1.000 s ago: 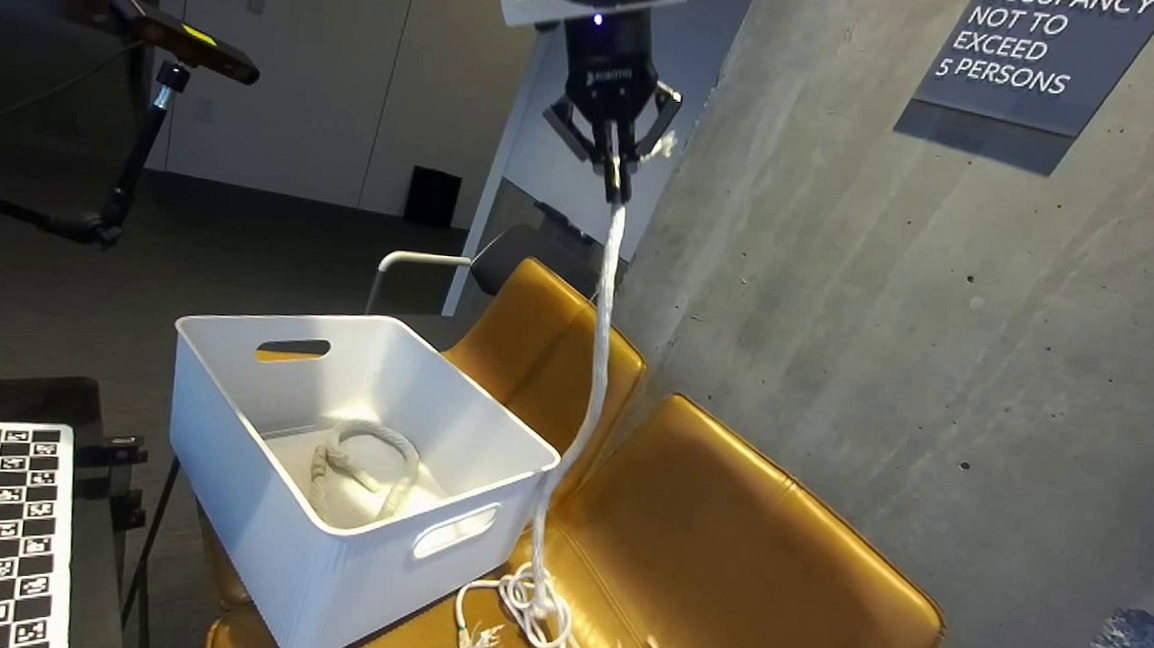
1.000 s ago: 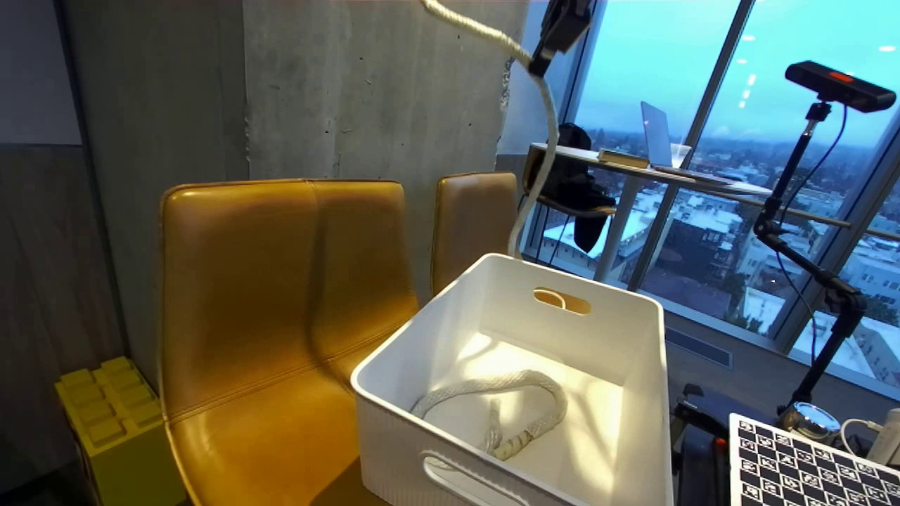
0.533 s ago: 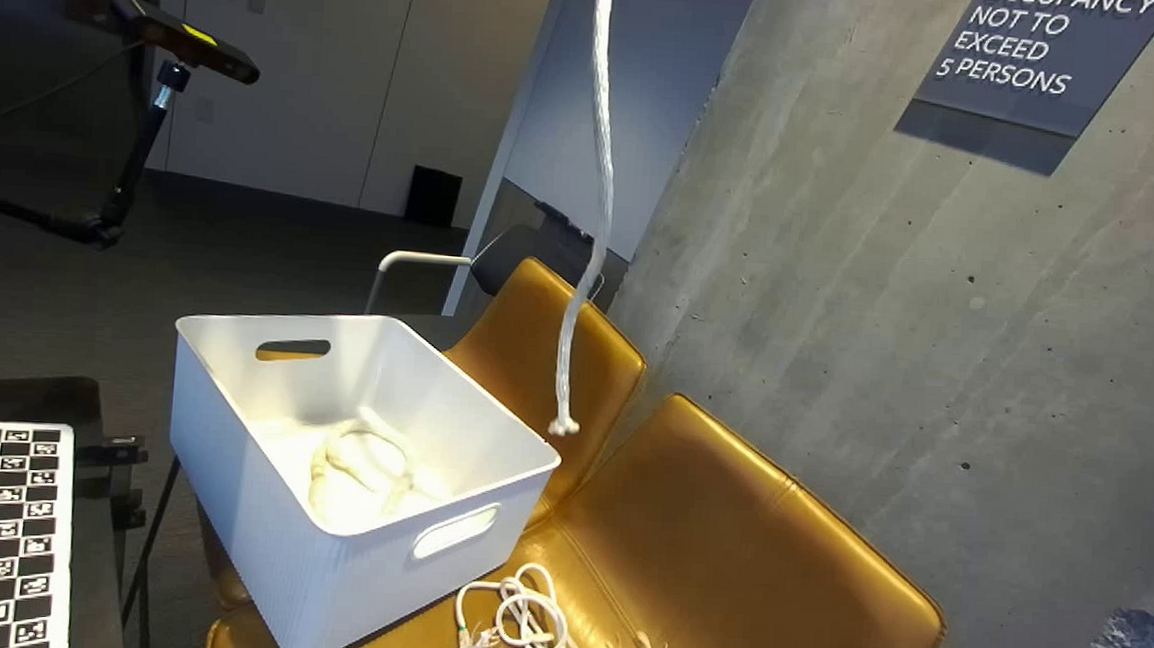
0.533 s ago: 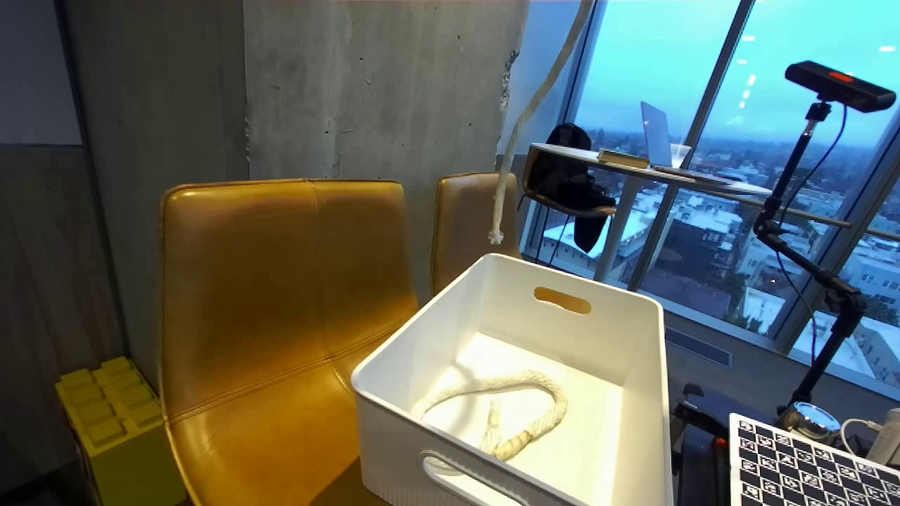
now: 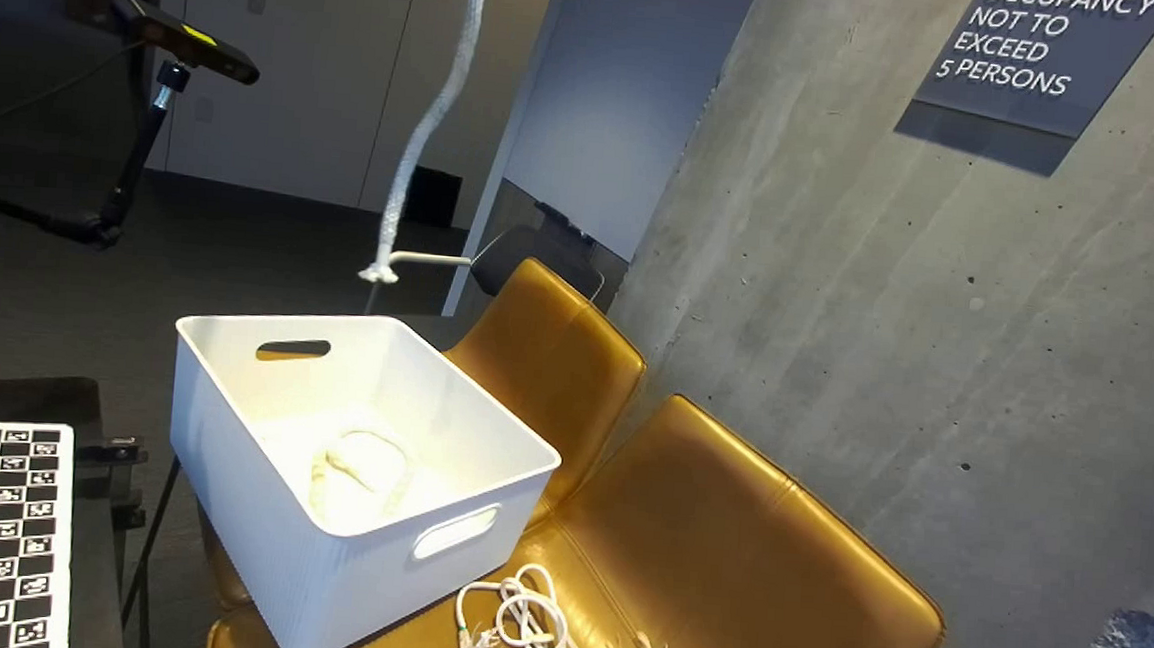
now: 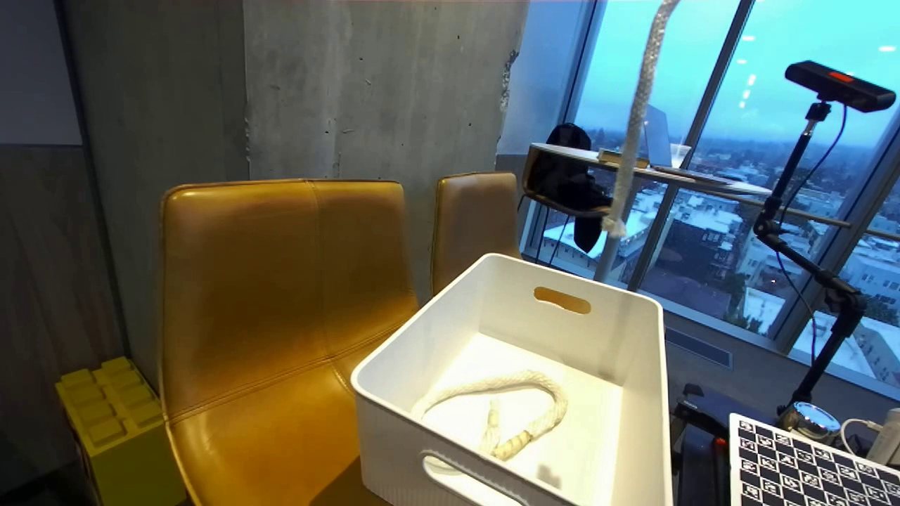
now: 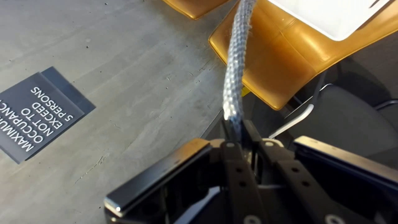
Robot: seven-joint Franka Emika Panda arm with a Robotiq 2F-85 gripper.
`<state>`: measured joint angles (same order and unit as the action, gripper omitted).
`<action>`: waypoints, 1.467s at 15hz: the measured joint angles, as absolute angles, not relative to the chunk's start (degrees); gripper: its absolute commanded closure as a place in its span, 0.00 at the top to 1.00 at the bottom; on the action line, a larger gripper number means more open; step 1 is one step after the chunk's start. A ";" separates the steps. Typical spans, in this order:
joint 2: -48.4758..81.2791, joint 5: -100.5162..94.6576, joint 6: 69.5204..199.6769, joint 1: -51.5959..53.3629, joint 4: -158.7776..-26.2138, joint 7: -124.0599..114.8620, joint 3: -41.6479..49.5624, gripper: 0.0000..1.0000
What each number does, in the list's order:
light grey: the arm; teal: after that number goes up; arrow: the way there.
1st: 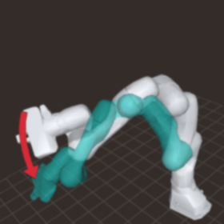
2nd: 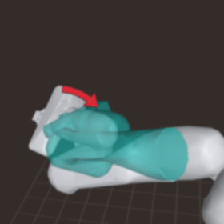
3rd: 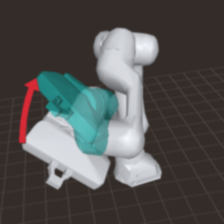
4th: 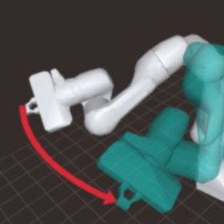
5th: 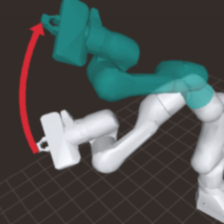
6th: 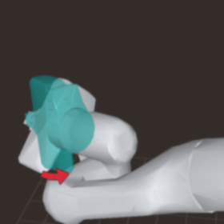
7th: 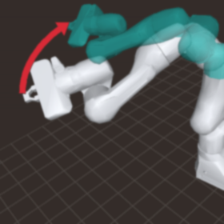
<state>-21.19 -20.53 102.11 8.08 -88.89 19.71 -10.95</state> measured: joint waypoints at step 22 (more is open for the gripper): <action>-24.52 3.71 144.16 8.18 -139.60 24.77 4.86 0.49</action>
<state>-24.52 3.71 144.16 8.18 -139.60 24.77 4.86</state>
